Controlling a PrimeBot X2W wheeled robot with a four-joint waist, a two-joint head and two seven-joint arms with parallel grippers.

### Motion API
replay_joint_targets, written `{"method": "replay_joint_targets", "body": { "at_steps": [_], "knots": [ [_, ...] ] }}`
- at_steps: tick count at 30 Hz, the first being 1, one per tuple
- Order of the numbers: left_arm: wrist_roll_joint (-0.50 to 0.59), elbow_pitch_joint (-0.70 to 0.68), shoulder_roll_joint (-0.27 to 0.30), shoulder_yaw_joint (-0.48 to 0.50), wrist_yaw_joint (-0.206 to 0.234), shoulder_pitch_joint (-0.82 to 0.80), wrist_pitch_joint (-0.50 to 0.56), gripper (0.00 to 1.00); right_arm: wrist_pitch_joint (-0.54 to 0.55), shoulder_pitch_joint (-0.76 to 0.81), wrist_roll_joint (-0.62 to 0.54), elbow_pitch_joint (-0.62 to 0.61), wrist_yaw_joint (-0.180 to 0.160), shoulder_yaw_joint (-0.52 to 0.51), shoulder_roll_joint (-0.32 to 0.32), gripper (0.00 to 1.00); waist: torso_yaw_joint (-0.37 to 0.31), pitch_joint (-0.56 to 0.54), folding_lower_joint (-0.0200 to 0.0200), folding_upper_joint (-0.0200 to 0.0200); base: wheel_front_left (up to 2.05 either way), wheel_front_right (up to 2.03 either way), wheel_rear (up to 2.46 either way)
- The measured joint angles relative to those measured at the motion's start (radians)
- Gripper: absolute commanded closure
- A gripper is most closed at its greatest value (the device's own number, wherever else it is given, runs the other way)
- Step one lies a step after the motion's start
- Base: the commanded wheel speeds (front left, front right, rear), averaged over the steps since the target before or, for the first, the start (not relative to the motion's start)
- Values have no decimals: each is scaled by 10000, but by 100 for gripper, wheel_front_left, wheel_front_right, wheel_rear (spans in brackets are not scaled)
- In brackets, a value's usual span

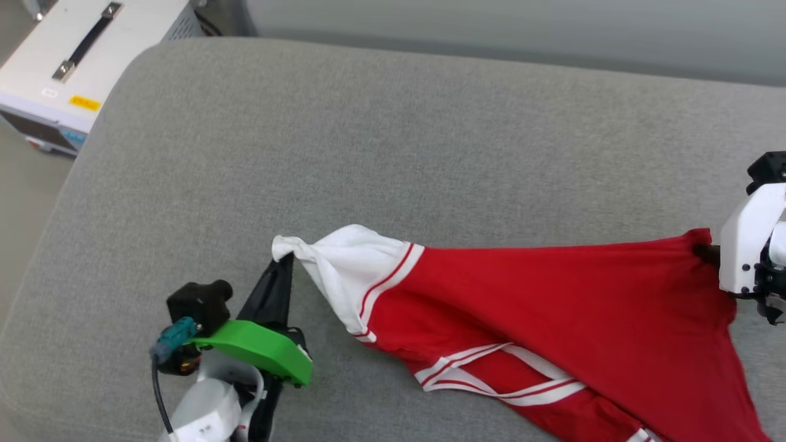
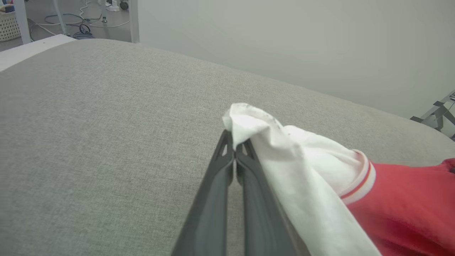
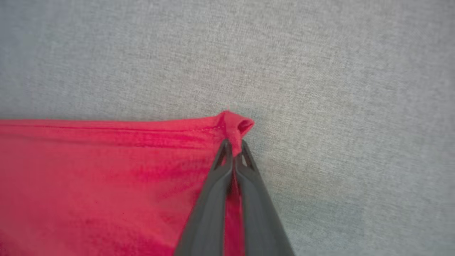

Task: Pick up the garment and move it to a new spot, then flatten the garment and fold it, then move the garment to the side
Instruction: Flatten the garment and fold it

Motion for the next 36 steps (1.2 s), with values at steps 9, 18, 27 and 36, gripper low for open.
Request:
{"method": "replay_joint_targets", "body": {
  "at_steps": [9,18,27,36],
  "knots": [
    [-173,-232,880,435,0,-1895,1183,100,-1007,-929,-706,560,12,-823,694,100,-708,-876,-1,0,0,0,0],
    [-497,2146,1250,711,-309,-5370,1877,100,-2592,-2790,-1973,1290,21,-1404,1444,100,-1510,-1095,-1,0,0,0,0],
    [-316,4326,1607,861,-493,-9712,1519,100,-4387,-6047,-3242,1841,25,-2069,1912,100,-1813,-144,-1,0,0,0,0],
    [19,5795,1914,746,-575,-13015,1227,100,-5714,-9038,-4228,2784,98,-2694,2194,100,-1993,1334,0,0,0,0,0]
  ]
}}
